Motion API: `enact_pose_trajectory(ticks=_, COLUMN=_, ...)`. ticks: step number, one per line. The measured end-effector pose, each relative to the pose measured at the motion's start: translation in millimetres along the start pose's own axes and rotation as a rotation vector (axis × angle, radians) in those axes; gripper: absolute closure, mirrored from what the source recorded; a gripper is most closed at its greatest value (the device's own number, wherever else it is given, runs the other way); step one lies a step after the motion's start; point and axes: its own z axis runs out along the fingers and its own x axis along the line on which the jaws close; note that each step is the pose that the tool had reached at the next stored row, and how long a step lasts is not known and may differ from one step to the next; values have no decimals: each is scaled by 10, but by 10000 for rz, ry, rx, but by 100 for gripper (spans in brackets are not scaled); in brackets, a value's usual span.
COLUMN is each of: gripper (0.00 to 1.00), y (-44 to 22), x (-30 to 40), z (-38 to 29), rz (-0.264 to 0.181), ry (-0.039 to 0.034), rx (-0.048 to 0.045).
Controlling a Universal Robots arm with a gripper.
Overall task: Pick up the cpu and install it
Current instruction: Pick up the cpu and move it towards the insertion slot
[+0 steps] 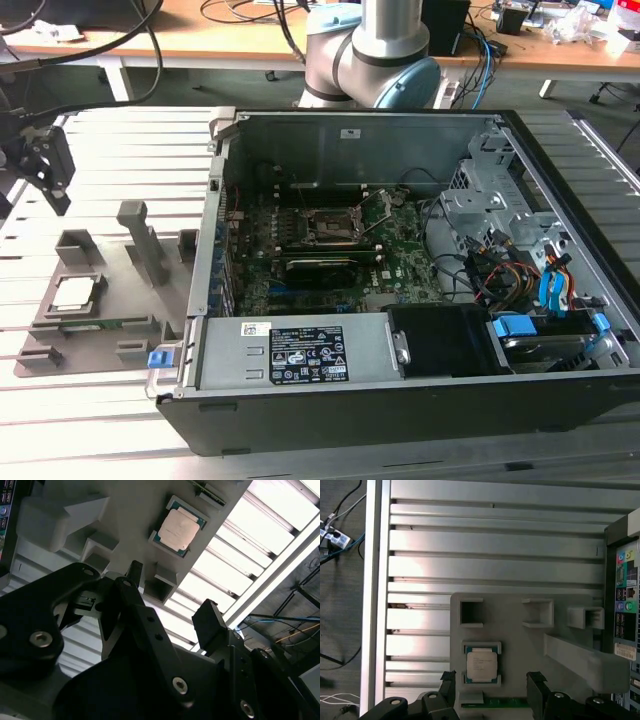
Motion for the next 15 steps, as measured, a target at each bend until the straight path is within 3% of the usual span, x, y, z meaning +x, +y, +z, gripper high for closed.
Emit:
enact_pose_trajectory(ticks=9, gripper=32, y=-1, x=2, z=71, rz=0, ry=0, rx=0)
enact_pose_trajectory(ticks=15, gripper=32, y=-1, x=4, z=154, rz=0, ry=0, rx=0)
